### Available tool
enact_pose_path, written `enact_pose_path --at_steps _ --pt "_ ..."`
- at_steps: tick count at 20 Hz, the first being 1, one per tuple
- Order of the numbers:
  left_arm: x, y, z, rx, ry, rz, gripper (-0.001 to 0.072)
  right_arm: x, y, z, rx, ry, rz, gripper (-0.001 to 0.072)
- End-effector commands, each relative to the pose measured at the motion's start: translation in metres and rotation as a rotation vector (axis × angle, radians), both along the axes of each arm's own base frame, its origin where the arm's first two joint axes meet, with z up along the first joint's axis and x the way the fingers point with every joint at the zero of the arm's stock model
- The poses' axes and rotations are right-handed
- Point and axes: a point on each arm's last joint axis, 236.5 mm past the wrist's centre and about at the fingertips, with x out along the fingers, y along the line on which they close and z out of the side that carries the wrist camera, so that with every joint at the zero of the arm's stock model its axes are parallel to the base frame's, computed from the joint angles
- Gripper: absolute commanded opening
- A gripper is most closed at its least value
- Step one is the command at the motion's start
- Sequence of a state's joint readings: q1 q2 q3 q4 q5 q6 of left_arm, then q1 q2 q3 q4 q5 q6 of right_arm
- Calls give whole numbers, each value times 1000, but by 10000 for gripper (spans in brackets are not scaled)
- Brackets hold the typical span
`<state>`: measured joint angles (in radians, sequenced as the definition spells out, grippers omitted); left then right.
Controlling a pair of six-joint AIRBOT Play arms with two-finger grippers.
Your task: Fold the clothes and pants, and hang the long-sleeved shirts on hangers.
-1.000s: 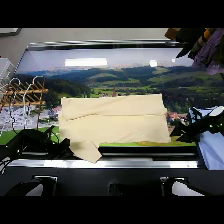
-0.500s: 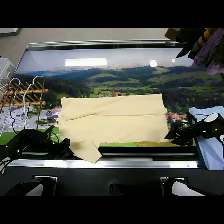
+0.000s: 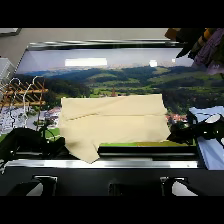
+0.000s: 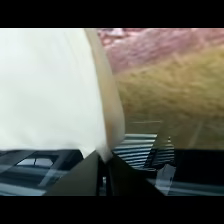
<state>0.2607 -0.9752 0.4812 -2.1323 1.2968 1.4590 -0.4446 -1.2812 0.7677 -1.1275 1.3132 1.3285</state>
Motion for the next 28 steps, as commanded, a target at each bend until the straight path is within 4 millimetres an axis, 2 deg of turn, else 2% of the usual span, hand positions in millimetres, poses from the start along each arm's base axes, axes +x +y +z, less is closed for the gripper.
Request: enact_pose_path --at_steps 1,6,8,9,11,13,15,17,20,22,25,28 --pt "-18 17 23 36 -19 -16 13 -26 11 28 30 62 16 30" --pt "-40 19 59 61 -107 0 13 -71 9 58 -60 107 20 29" --pt "-44 15 67 65 -136 -2 13 -68 15 70 -75 14 11 29" --pt "-39 13 71 58 -162 5 13 -56 18 77 -71 -67 10 28" --pt "-15 15 79 49 -235 42 13 -17 20 88 -62 -247 -4 28" --pt "15 21 88 43 -294 55 12 19 13 97 -69 -362 -8 27" --pt "47 31 93 49 -312 29 13 48 7 103 -85 -413 24 27" --pt "84 41 96 51 -318 -2 13 80 17 103 -129 -441 142 27" --pt "137 57 96 45 -312 -31 13 129 2 98 -307 -444 158 28" --pt "172 60 95 43 -317 -58 13 151 0 95 -318 -440 149 28" --pt "216 56 90 38 -327 -101 12 168 -2 81 -305 -415 139 28" --pt "246 53 77 31 -310 -109 12 177 -2 69 -298 -404 132 29"
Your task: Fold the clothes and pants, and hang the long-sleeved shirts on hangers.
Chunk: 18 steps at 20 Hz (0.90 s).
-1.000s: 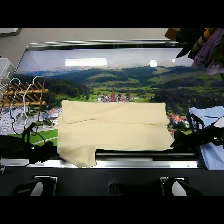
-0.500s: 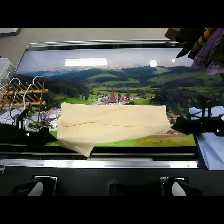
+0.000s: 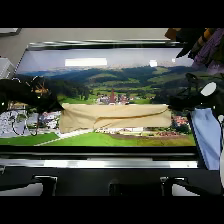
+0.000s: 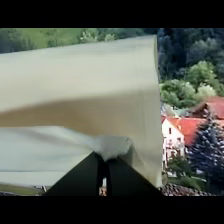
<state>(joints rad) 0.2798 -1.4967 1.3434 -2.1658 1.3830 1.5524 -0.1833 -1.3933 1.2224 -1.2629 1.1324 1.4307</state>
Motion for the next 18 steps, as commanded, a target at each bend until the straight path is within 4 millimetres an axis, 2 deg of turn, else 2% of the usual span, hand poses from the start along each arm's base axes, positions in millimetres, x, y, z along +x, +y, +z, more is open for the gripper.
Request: enact_pose_path --at_steps 1,5,9,10,11,12,13,14,16,18 --pt "38 -2 -19 -4 16 -18 12 18 -3 -14 -8 -4 -15 29" --pt "56 2 -47 -16 64 -9 13 23 -4 -32 -2 17 -24 30" --pt "59 3 -75 -27 109 -11 13 22 1 -56 30 69 -33 32" --pt "59 3 -78 -28 116 -10 18 22 2 -58 40 80 -47 77" --pt "60 4 -78 -23 112 -6 88 20 2 -57 46 89 -60 145" --pt "61 7 -76 -12 104 -6 219 17 -1 -52 48 104 -64 232" --pt "63 10 -70 4 93 -12 270 16 -7 -42 55 114 -69 327" --pt "64 15 -61 29 79 -25 274 17 -19 -29 67 111 -89 401" --pt "65 25 -37 93 55 -62 275 22 -52 -9 121 76 -183 417" --pt "64 36 -7 158 12 -82 289 18 -72 -6 256 76 -272 430"
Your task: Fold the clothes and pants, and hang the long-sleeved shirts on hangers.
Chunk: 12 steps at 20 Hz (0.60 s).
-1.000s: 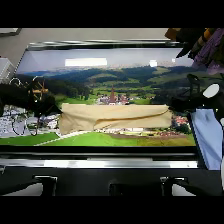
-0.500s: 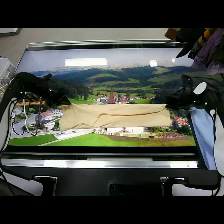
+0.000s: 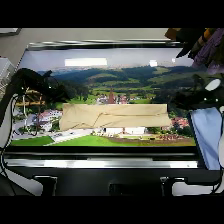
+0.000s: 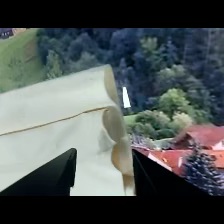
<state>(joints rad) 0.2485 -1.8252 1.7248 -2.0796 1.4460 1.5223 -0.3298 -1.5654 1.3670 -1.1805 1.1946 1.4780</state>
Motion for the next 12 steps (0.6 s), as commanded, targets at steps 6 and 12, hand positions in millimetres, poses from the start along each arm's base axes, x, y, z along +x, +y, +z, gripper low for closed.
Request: enact_pose_path --at_steps 6,12 --pt "-17 26 113 198 -186 -27 540 -28 7 -36 398 161 -7 544" --pt "-24 25 141 210 -237 -6 540 -19 34 -69 379 187 59 543"
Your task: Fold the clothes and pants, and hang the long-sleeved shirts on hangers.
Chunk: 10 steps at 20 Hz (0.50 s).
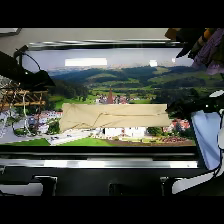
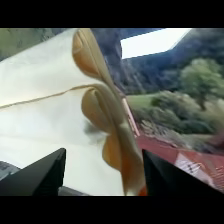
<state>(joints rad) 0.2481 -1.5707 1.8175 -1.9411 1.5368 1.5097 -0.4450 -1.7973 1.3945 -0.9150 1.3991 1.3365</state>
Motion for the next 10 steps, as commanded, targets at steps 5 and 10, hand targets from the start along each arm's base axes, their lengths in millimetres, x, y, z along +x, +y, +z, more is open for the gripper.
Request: enact_pose_path --at_steps 5,10 --pt "-4 1 12 8 -18 17 539 7 25 -27 -68 7 85 432" --pt "-3 -2 9 -3 -14 13 138 7 32 -6 -77 -26 115 30"
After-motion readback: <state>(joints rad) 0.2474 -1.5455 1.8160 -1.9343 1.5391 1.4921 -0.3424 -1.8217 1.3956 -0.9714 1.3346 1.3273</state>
